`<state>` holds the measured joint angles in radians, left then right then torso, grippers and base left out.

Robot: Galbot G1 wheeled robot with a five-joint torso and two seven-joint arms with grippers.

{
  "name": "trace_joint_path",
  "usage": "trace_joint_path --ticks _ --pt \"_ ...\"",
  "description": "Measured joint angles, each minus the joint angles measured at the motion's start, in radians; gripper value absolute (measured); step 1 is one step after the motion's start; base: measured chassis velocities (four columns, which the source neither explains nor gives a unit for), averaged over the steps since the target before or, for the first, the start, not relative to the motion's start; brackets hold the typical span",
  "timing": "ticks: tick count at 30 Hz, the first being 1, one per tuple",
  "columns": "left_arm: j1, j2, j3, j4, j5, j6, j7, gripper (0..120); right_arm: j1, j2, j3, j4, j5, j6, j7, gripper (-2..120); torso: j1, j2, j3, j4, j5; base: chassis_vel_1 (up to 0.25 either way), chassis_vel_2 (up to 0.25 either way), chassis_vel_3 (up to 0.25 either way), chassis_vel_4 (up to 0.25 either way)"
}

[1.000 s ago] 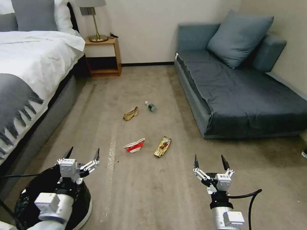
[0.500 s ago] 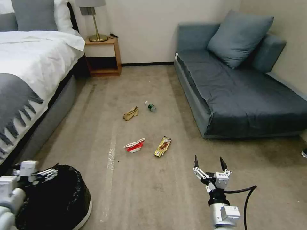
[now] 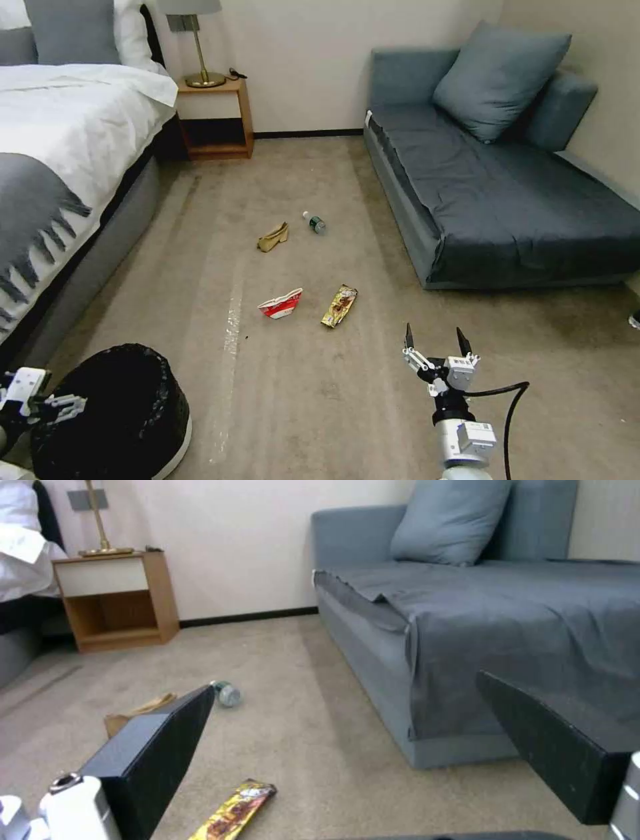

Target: Pick up the trash bin, then pick up the garbage on the floor and place it into the trash bin.

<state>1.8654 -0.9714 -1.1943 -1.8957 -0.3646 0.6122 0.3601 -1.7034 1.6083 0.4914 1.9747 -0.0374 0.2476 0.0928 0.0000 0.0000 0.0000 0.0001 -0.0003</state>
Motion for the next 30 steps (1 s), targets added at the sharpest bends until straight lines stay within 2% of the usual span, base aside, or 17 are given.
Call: trace_joint_path --ticks 9,12,15,17,19,23,30 --pt "-0.051 0.009 0.035 0.07 -0.01 0.011 -0.001 100 -0.007 0.0 0.0 -0.004 -0.003 -0.001 0.0 100 0.0 0.0 0.0 -0.0002 0.0003 0.0 0.0 0.0 0.0" --pt "-0.077 0.015 0.08 0.116 0.001 0.015 -0.008 100 -0.01 0.0 0.0 -0.004 -0.004 -0.001 0.001 100 0.0 0.0 0.0 -0.0001 0.0003 0.0 0.0 0.0 0.0" --pt "-0.086 0.017 0.1 0.132 0.004 0.018 -0.011 100 -0.009 0.0 -0.001 -0.004 -0.005 -0.001 0.002 100 0.0 0.0 0.0 -0.0001 0.0002 0.0 0.0 0.0 0.0" --pt "-0.111 0.023 0.126 0.156 0.008 0.021 -0.017 100 -0.006 0.0 -0.002 -0.004 -0.007 -0.001 0.003 100 0.0 0.0 0.0 0.0003 0.0032 0.0 0.0 0.0 0.0" --pt "-0.12 0.026 0.136 0.165 0.009 0.022 -0.019 99 -0.004 0.0 -0.001 -0.003 -0.007 -0.002 0.003 100 0.0 0.0 0.0 0.0003 0.0034 0.0 0.0 0.0 0.0" --pt "-0.138 0.036 0.151 0.19 0.011 0.022 -0.022 90 -0.003 0.0 0.002 -0.007 -0.006 -0.002 0.006 100 0.0 0.0 0.0 0.0004 0.0034 0.0 0.0 0.0 0.0" --pt "-0.135 0.021 0.149 0.173 0.004 0.023 -0.035 74 -0.001 0.0 0.0 -0.013 -0.004 -0.002 0.01 100 0.0 0.0 0.0 0.0004 0.0017 0.0 0.0 0.0 0.0"
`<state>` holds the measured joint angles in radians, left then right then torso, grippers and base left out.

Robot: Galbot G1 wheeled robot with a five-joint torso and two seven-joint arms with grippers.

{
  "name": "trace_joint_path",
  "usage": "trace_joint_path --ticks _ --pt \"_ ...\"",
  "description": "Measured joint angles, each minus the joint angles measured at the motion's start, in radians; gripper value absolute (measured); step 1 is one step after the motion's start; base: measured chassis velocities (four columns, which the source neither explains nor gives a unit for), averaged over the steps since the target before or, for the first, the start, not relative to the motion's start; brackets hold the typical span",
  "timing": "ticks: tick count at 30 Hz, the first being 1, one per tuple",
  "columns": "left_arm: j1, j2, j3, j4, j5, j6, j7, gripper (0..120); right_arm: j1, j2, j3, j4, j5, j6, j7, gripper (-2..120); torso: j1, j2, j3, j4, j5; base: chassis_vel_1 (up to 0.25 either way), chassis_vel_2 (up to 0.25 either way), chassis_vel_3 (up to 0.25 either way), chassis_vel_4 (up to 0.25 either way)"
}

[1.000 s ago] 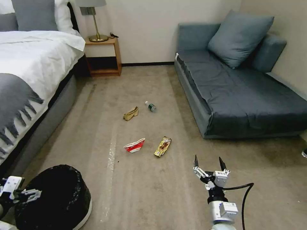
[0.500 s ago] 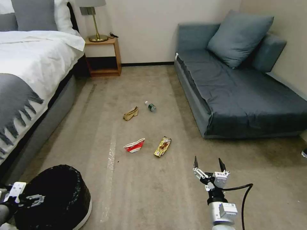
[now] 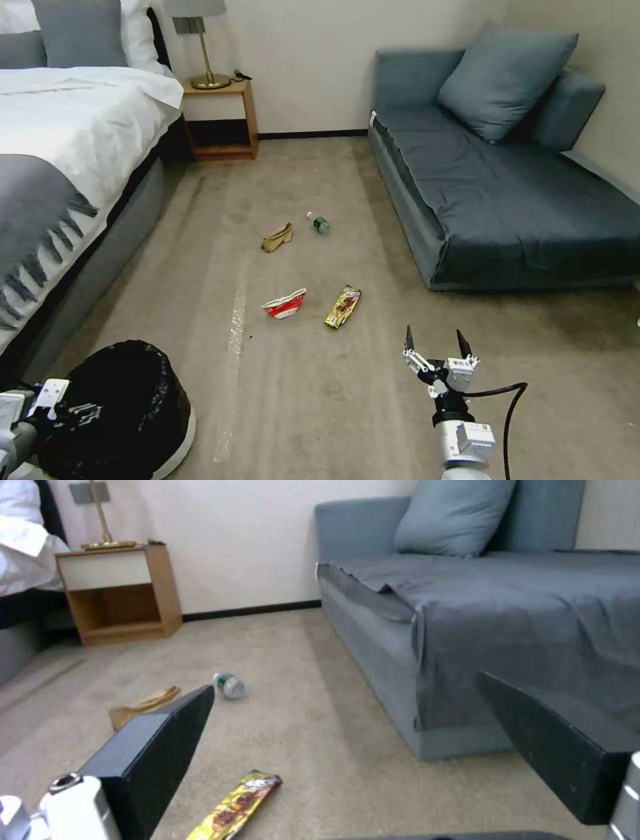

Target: Pick up the trash bin, then pick up the garbage on the floor and place it into the trash bin.

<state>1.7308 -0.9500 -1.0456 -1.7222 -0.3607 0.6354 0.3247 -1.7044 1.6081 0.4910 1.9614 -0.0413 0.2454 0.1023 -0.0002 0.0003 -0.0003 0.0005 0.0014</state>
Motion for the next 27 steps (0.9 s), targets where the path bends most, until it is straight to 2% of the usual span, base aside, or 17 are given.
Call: trace_joint_path --ticks 8,11,17,27 --pt "0.011 -0.013 -0.003 -0.013 -0.008 0.0 -0.005 58 0.011 0.0 -0.005 0.002 0.0 -0.005 0.001 100 0.0 0.0 0.0 -0.0005 -0.0007 0.0 0.0 0.0 0.0" --pt "0.013 -0.018 -0.003 -0.011 0.0 -0.019 -0.005 53 0.012 0.0 -0.006 0.006 0.0 -0.007 0.001 100 0.0 0.0 0.0 -0.0009 -0.001 0.0 0.0 0.0 0.0" --pt "0.014 -0.031 -0.001 -0.013 0.028 -0.039 -0.013 52 0.007 0.0 -0.007 0.011 0.0 -0.009 0.003 100 0.0 0.0 0.0 -0.001 -0.0013 0.0 0.0 0.0 0.0" --pt "0.013 -0.049 -0.001 -0.021 0.021 -0.042 -0.034 52 -0.004 0.0 -0.005 0.018 0.003 -0.009 0.007 100 0.0 0.0 0.0 -0.0007 -0.0013 0.0 0.0 0.0 0.0"
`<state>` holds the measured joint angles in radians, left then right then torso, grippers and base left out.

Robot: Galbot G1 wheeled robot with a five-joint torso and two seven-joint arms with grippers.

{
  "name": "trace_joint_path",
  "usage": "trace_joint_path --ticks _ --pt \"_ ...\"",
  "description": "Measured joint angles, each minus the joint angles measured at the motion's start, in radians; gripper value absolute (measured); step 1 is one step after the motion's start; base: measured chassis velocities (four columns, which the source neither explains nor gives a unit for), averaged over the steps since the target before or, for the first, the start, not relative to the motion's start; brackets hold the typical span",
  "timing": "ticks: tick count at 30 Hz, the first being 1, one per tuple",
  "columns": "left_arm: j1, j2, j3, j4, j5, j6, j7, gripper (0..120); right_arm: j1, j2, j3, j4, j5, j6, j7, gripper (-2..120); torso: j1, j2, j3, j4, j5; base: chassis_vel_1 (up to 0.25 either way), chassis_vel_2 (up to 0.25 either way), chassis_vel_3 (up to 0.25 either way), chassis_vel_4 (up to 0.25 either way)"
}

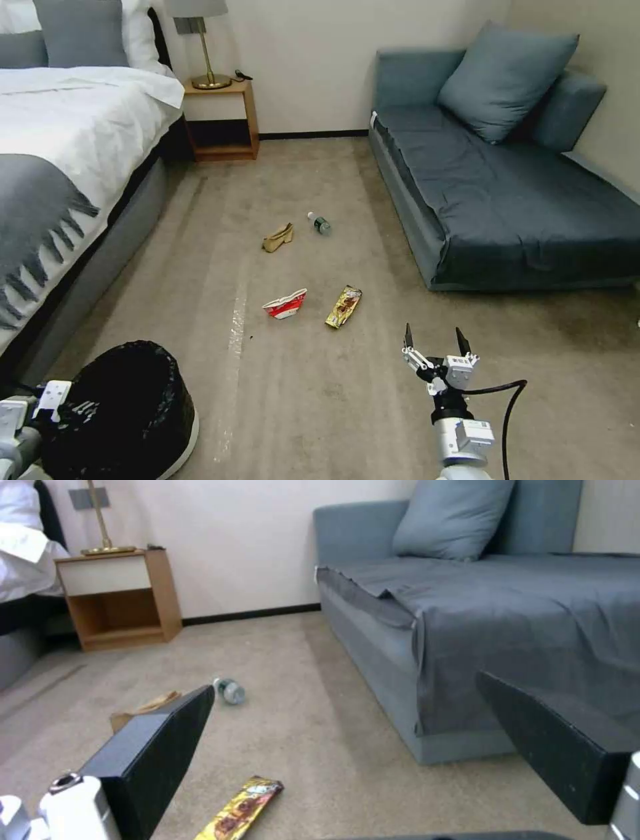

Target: Pick up the trash bin, then pick up the garbage on the floor and place it into the trash bin.

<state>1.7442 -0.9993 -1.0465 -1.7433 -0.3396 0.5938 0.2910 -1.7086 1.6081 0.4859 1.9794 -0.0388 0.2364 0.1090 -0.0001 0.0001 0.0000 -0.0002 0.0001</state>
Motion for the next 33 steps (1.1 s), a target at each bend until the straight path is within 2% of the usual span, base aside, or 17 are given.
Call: trace_joint_path --ticks 5,10,14,22,24,27,28,31,33 --pt "0.002 -0.009 0.0 -0.008 -0.025 -0.001 -0.022 45 -0.006 0.0 0.0 0.005 0.0 0.0 0.002 100 0.0 0.0 0.0 0.0001 -0.0001 0.0 0.0 0.0 0.0" --pt "0.015 -0.019 -0.023 -0.029 -0.054 -0.001 -0.04 33 -0.008 0.0 -0.001 0.009 0.002 0.0 0.003 100 0.0 0.0 0.0 -0.0004 -0.0029 0.0 0.0 0.0 0.0" --pt "0.03 -0.026 -0.039 -0.045 -0.061 0.0 -0.043 26 -0.009 0.0 -0.002 0.009 0.005 0.001 0.003 100 0.0 0.0 0.0 -0.0003 -0.0022 0.0 0.0 0.0 0.0" --pt "0.048 -0.037 -0.067 -0.069 -0.077 0.007 -0.054 23 -0.011 0.0 -0.004 0.011 0.009 0.003 0.004 100 0.0 0.0 0.0 0.0003 -0.002 0.0 0.0 0.0 0.0" --pt "0.052 -0.044 -0.08 -0.087 -0.095 0.014 -0.068 16 -0.012 0.0 -0.005 0.011 0.009 0.003 0.004 100 0.0 0.0 0.0 0.0005 -0.002 0.0 0.0 0.0 0.0" --pt "0.058 -0.064 -0.107 -0.139 -0.143 0.022 -0.123 12 -0.012 0.0 -0.005 0.011 0.01 0.003 0.004 100 0.0 0.0 0.0 0.0005 -0.0027 0.0 0.0 0.0 0.0" --pt "0.058 -0.064 -0.107 -0.139 -0.143 0.022 -0.123 12 -0.012 0.0 -0.005 0.011 0.01 0.003 0.004 100 0.0 0.0 0.0 0.0005 -0.0027 0.0 0.0 0.0 0.0" --pt "0.061 -0.088 -0.145 -0.211 -0.181 0.03 -0.18 4 -0.01 0.0 -0.006 0.01 0.012 0.003 0.004 100 0.0 0.0 0.0 0.0 -0.0009 0.0 0.0 0.0 0.0" --pt "0.062 -0.096 -0.155 -0.234 -0.192 0.033 -0.193 3 -0.01 0.0 -0.006 0.01 0.013 0.003 0.004 100 0.0 0.0 0.0 0.0002 -0.0008 0.0 0.0 0.0 0.0"
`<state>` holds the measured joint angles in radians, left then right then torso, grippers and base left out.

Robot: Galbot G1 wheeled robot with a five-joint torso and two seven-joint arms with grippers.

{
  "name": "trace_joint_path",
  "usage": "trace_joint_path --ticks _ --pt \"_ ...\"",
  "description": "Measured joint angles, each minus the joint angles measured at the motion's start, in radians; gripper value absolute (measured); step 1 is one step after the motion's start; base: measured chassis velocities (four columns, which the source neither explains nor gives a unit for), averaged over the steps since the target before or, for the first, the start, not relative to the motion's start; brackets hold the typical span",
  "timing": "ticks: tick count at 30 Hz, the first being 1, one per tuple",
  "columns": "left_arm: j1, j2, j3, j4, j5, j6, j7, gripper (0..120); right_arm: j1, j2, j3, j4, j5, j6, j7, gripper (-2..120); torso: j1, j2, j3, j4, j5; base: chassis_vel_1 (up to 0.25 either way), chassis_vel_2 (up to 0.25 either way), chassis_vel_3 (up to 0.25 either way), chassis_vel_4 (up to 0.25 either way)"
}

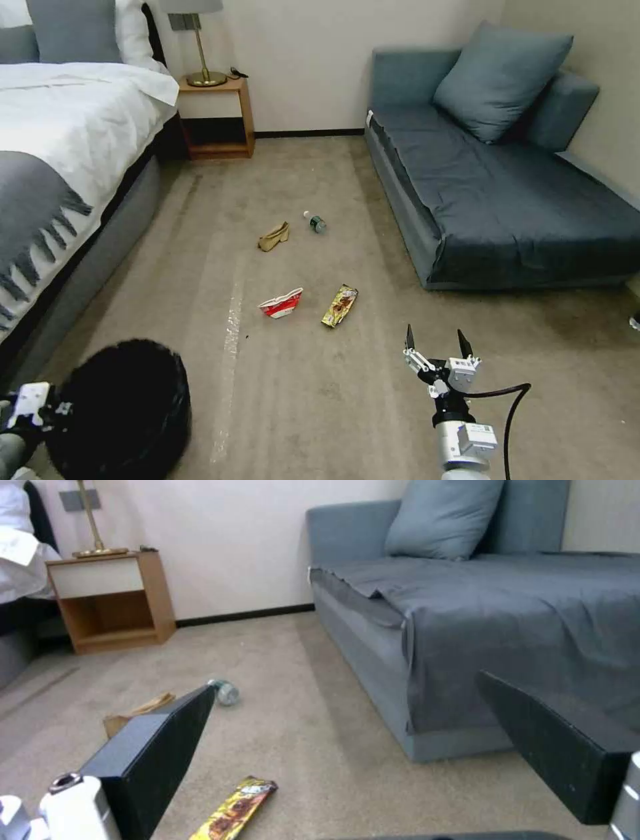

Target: Pick up the trash bin, then pick up the garbage on the floor and place it into the trash bin.

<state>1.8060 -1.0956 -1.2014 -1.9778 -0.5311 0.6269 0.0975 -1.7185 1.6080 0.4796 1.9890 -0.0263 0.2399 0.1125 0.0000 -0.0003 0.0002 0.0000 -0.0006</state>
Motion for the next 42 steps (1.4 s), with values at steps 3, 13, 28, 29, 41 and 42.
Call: trace_joint_path --ticks 3,13,28,29,41,42 --pt "0.0 -0.012 -0.015 -0.048 -0.022 0.009 -0.02 3 0.0 0.0 -0.001 -0.003 0.002 0.0 0.0 100 0.0 0.0 0.0 0.0001 -0.0001 0.0 0.0 0.0 0.0" --pt "0.004 -0.031 -0.061 -0.169 -0.003 0.017 -0.051 3 -0.012 0.0 -0.015 -0.015 -0.025 0.03 -0.041 100 0.0 0.0 0.0 -0.0001 0.0006 0.0 0.0 0.0 0.0" --pt "0.018 -0.069 -0.06 -0.163 0.097 0.016 -0.037 3 -0.056 -0.032 -0.026 -0.039 -0.119 0.135 -0.124 100 0.0 0.0 0.0 0.0001 0.0006 0.0 0.0 0.0 0.0" --pt "0.018 -0.069 -0.06 -0.163 0.097 0.016 -0.037 3 -0.056 -0.032 -0.026 -0.039 -0.119 0.135 -0.124 100 0.0 0.0 0.0 0.0001 0.0006 0.0 0.0 0.0 0.0" --pt "0.007 -0.062 -0.039 -0.15 0.149 0.011 -0.028 3 -0.058 -0.034 -0.013 -0.067 -0.122 0.163 -0.14 100 0.0 0.0 0.0 0.0001 0.0007 -0.035 0.034 0.04 -0.032" --pt "0.007 -0.062 -0.039 -0.15 0.149 0.011 -0.028 3 -0.058 -0.034 -0.013 -0.067 -0.122 0.163 -0.14 100 0.0 0.0 0.0 0.0001 0.0007 -0.102 0.11 0.123 -0.1"
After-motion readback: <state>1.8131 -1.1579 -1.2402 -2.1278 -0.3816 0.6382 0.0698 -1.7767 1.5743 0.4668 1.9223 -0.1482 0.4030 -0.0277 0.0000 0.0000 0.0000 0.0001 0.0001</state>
